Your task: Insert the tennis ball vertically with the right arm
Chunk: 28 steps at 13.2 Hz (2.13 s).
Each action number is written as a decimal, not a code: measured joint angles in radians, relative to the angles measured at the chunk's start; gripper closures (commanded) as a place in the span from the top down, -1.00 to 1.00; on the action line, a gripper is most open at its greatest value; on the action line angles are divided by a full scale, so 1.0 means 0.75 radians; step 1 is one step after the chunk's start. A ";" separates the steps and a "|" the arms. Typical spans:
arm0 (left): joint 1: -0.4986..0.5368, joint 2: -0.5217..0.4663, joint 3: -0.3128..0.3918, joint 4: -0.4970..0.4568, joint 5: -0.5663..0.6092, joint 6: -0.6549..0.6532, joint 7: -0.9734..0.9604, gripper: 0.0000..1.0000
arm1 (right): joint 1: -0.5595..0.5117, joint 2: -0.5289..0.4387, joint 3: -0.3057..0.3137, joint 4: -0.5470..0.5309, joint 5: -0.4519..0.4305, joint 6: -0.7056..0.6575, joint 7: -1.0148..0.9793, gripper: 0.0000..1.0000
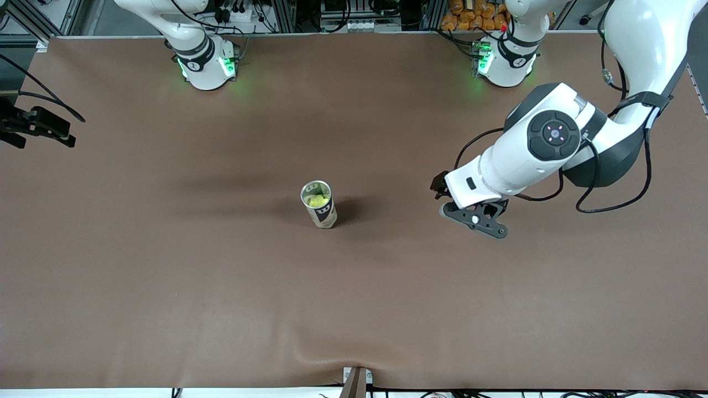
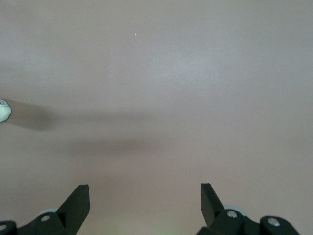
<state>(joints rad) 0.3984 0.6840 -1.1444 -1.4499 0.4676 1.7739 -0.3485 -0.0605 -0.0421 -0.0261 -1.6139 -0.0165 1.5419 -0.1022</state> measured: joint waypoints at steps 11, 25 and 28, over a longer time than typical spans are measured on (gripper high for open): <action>-0.430 -0.082 0.614 0.200 -0.338 -0.019 0.015 1.00 | -0.016 0.007 0.000 -0.006 0.028 -0.029 0.001 1.00; -0.652 -0.467 1.355 0.182 -0.670 -0.254 0.156 1.00 | 0.022 -0.017 0.053 0.160 0.083 -0.071 0.229 1.00; -0.622 -0.578 1.363 0.107 -0.670 -0.279 0.156 1.00 | 0.030 -0.049 0.045 0.169 0.083 -0.119 0.233 1.00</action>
<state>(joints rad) -0.0681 0.2507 -0.1220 -1.3695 -0.0352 1.5648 -0.2315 -0.0383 -0.0789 0.0074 -1.4869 0.0454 1.4524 0.0723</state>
